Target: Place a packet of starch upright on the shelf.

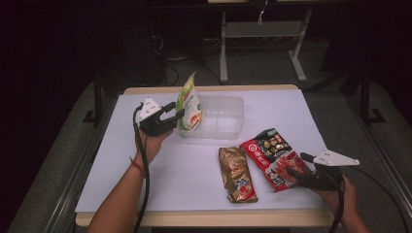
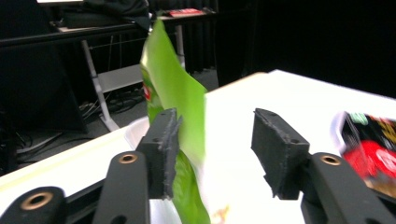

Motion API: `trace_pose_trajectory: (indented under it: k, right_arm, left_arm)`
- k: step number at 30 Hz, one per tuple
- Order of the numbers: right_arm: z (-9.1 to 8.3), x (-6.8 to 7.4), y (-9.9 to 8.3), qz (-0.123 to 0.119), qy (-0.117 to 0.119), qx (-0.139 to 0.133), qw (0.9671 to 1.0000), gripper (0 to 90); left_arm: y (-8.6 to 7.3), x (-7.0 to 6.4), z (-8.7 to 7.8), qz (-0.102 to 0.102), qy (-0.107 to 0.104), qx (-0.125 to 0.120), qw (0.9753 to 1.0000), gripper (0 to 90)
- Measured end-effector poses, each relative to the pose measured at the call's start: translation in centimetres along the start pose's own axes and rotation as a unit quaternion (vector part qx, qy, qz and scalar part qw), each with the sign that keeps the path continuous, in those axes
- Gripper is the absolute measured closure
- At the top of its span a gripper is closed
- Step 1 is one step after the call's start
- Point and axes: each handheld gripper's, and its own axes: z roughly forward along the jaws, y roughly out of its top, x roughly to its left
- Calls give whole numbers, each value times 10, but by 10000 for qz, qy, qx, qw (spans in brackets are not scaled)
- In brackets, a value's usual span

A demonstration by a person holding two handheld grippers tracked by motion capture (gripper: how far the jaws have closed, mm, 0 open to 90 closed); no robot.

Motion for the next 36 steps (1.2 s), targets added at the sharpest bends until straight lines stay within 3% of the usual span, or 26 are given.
trace_pose_trajectory:
  k: [5,9,13,16,18,20,22,24,26,30,31,36]
  right_arm:
    - [-1,2,1,-45,-13,-8,10000,277]
    - [-1,3,2,-88,-4,-21,10000,282]
    - [1,1,1,-52,0,14,10000,287]
    - [1,0,2,-32,17,4,10000,306]
    - [1,0,3,-47,9,-9,10000,305]
    - [1,1,5,-77,14,-22,10000,305]
    - [0,3,7,-91,62,-47,9999,315]
    - [0,5,9,-140,123,-62,9998,334]
    - [-1,10,12,-201,237,-86,9995,378]
    - [-1,13,14,-221,299,-112,9992,412]
    - [0,14,14,-191,336,-116,9992,417]
    - [2,21,17,-205,490,-77,9986,407]
  left_arm:
    - [-9,-10,-17,449,-147,285,9985,451]
    - [-22,-13,-29,579,-276,477,9968,428]
    - [-34,-14,-40,450,-606,641,9951,408]
    - [-40,-15,-47,324,-955,598,9931,387]
    - [-42,-19,-49,382,-1034,659,9917,365]
    - [-43,-22,-49,239,-1206,623,9905,364]
    - [-44,-27,-47,197,-1422,690,9872,361]
    - [-46,-34,-43,210,-1486,759,9857,353]
    - [-48,-40,-38,160,-1692,906,9813,345]
    - [-54,-53,-30,128,-1892,1121,9754,324]
    - [-54,-56,-28,188,-1911,1118,9750,324]
    - [-58,-61,-23,109,-1972,1103,9741,310]
